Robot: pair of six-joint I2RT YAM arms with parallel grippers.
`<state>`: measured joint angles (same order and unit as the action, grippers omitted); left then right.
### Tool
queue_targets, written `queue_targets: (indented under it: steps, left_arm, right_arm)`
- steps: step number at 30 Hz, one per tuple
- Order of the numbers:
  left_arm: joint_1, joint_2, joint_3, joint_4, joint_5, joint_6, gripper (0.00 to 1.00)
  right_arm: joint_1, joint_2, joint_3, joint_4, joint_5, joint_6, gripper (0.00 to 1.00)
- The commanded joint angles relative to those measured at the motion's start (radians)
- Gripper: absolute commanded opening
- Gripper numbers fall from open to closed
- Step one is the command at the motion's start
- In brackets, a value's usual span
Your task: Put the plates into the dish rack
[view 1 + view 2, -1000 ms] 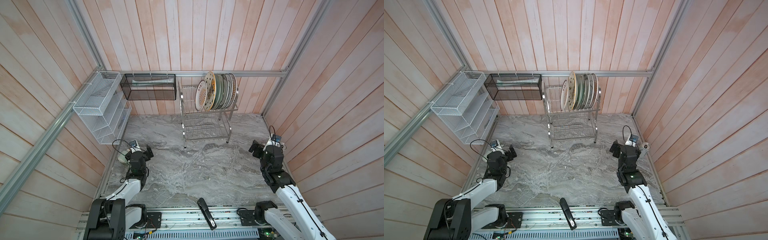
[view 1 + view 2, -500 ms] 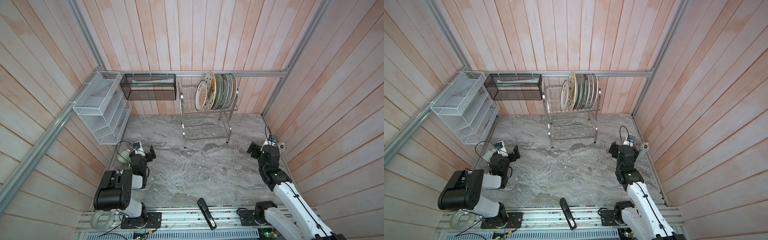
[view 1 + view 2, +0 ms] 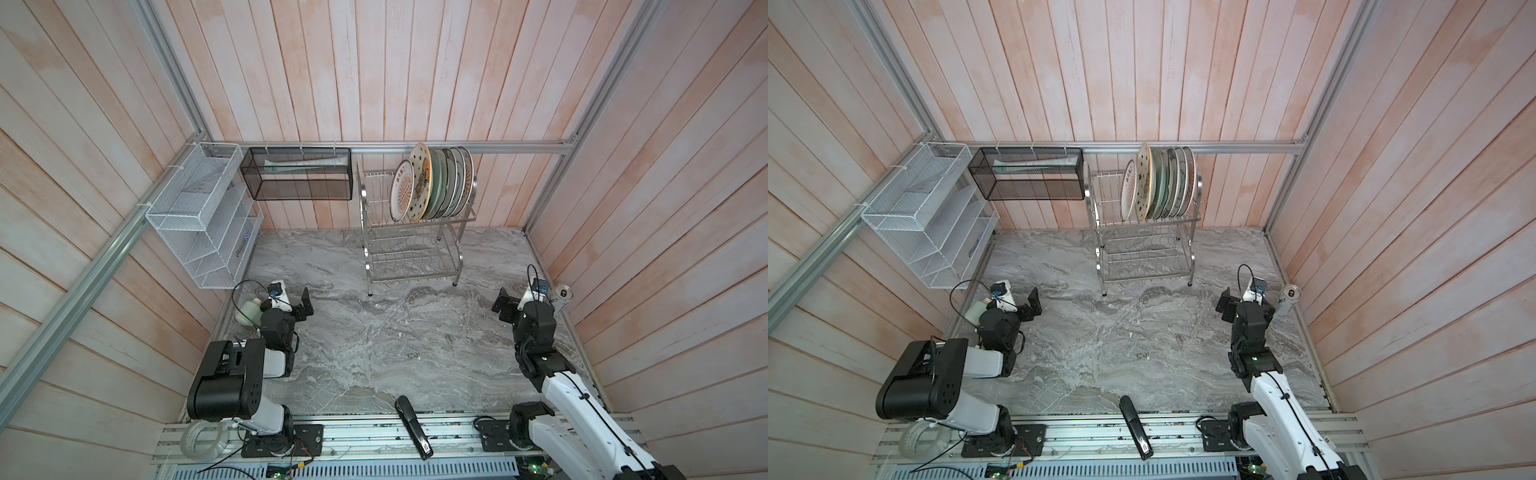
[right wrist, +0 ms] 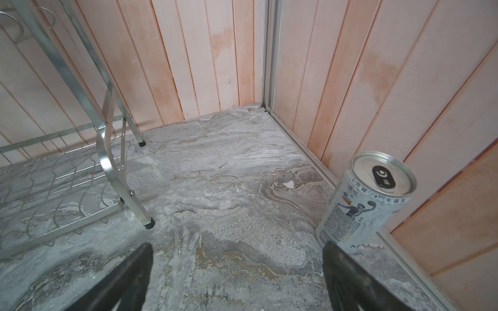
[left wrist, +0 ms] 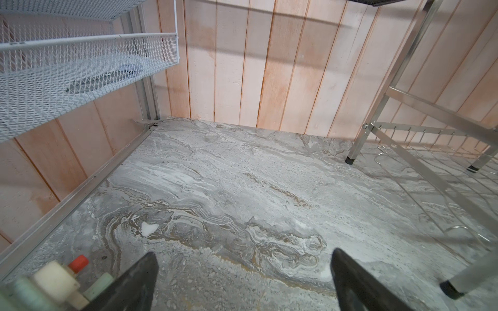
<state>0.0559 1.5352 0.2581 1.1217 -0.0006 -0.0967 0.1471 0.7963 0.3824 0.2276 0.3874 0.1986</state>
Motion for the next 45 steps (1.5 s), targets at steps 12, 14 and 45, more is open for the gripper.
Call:
queue_targets:
  steps: [12,14,45]
  left_arm:
    - [-0.041,0.001,0.033,-0.023,-0.049,0.066,1.0]
    - [-0.042,0.002,0.032,-0.023,-0.05,0.066,1.0]
    - [-0.047,0.002,0.032,-0.023,-0.055,0.069,1.0]
  right_arm:
    - [-0.063,0.222,-0.154,0.5,-0.113,-0.141,0.98]
    - [-0.08,0.287,-0.157,0.559,-0.148,-0.139,0.98]
    - [-0.202,0.719,-0.141,0.977,-0.365,-0.156,0.98]
